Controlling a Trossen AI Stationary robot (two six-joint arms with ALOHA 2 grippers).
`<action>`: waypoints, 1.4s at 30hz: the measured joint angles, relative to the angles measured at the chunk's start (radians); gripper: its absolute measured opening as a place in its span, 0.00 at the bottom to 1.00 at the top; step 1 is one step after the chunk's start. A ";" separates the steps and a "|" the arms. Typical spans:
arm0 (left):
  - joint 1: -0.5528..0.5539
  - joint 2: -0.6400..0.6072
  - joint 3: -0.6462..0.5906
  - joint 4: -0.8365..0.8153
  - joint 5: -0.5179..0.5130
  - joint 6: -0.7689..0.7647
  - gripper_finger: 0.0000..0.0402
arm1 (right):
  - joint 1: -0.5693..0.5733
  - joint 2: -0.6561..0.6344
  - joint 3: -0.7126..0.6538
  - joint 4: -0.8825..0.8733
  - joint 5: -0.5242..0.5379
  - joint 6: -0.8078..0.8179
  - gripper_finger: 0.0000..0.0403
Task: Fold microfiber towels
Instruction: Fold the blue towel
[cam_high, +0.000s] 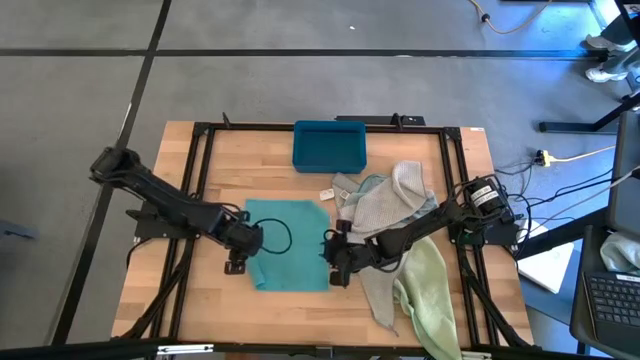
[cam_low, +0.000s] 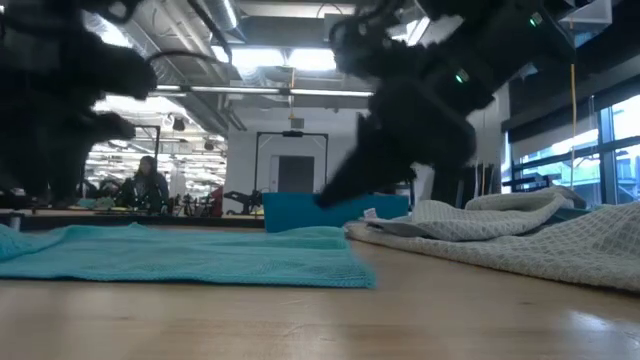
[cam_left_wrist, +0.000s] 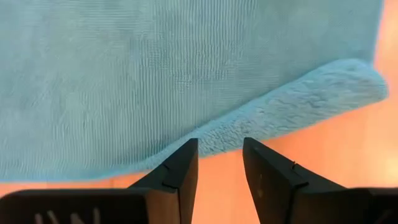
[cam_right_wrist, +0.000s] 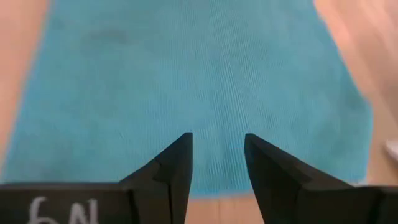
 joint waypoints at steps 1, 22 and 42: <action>-0.008 -0.018 0.000 -0.007 -0.016 -0.013 0.30 | 0.000 0.000 0.000 0.025 -0.005 -0.018 0.37; 0.097 0.119 -0.094 0.454 -0.169 0.056 0.30 | -0.043 0.068 0.000 0.123 -0.080 -0.010 0.37; -0.127 0.164 -0.099 0.370 -0.135 -0.162 0.30 | -0.050 0.094 0.000 0.076 -0.075 -0.007 0.37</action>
